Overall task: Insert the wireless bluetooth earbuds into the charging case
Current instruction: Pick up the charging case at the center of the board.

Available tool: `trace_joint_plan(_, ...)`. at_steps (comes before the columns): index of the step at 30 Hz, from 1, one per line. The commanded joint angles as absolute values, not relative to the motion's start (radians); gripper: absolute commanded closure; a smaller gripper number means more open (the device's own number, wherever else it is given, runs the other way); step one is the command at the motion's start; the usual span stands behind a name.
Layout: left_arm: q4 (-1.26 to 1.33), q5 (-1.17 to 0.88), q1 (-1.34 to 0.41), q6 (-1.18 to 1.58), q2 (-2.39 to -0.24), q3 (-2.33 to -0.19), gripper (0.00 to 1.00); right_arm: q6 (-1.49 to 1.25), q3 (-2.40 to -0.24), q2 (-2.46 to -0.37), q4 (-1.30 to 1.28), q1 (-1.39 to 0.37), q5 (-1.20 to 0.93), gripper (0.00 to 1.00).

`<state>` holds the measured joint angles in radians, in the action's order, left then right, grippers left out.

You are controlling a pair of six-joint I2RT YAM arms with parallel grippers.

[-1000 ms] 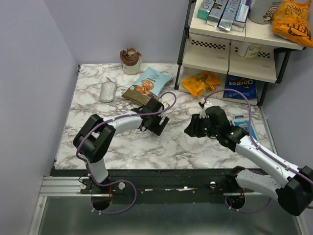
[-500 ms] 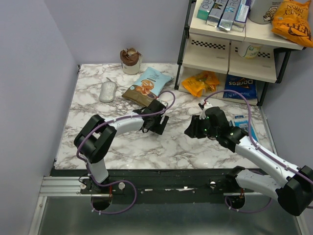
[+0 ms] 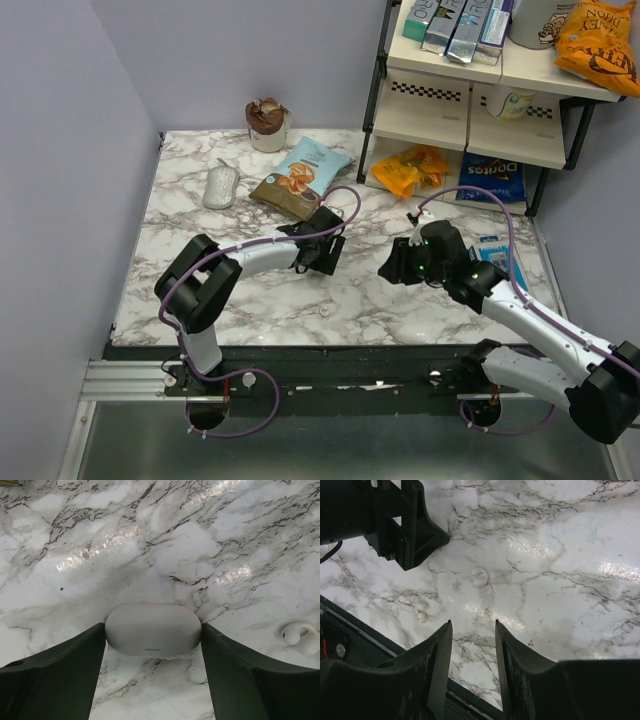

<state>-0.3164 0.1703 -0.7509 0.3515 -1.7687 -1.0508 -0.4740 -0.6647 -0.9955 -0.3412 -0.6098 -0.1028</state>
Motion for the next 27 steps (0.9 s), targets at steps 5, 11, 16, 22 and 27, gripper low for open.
trace_joint_plan(5, -0.345, 0.196, -0.759, 0.356, -1.793, -1.014, 0.30, -0.479, -0.650, -0.985, -0.334, -0.617, -0.126, 0.52)
trace_joint_plan(11, -0.258, 0.180, -0.758, 0.342, -1.715, -0.944, 0.73, -0.482, -0.660, -0.968, -0.333, -0.618, -0.135, 0.52)
trace_joint_plan(16, -0.117, 0.196, -0.758, 0.327, -1.530, -0.838, 1.00, -0.476, -0.710, -0.960, -0.351, -0.617, -0.129, 0.52)
trace_joint_plan(22, 0.245, 0.137, -0.761, 0.317, -1.202, -0.600, 1.00, -0.397, -0.821, -0.992, -0.367, -0.617, -0.215, 0.52)
trace_joint_plan(27, 0.699, 0.084, -0.816, 0.275, -1.022, -0.347, 1.00, -0.379, -0.896, -1.025, -0.388, -0.627, -0.299, 0.49)
